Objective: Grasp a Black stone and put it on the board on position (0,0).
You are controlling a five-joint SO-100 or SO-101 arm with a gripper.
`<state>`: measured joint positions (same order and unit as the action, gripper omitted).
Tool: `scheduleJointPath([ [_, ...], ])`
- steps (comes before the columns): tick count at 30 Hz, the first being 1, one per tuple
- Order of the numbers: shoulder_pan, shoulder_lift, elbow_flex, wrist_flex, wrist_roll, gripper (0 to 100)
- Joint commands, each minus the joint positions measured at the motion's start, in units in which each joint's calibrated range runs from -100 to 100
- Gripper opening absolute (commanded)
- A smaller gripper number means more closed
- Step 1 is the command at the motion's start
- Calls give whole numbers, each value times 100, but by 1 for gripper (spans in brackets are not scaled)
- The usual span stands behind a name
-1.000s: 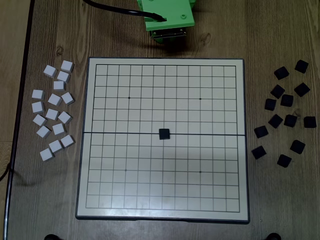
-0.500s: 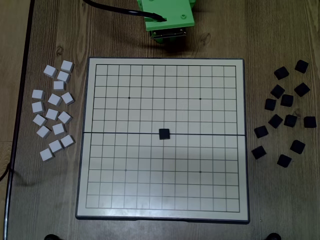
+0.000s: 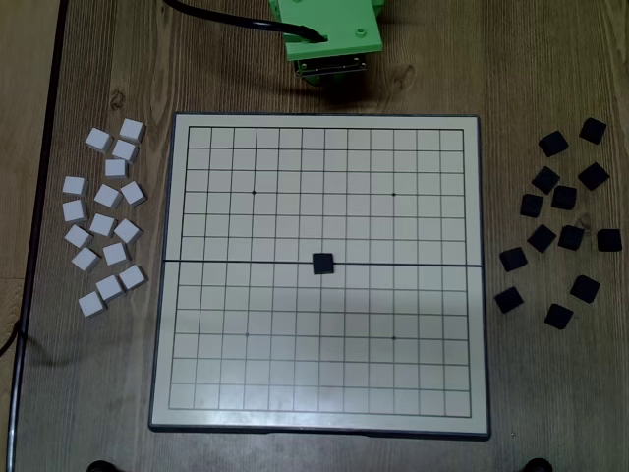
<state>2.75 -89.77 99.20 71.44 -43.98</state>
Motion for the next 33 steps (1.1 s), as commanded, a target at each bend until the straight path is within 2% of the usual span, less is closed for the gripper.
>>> scheduleJointPath([
  [1,48,54,71,409,5,7],
  [28,48,54,71,400,44,8],
  [33,-198,54,71,400,49,8],
])
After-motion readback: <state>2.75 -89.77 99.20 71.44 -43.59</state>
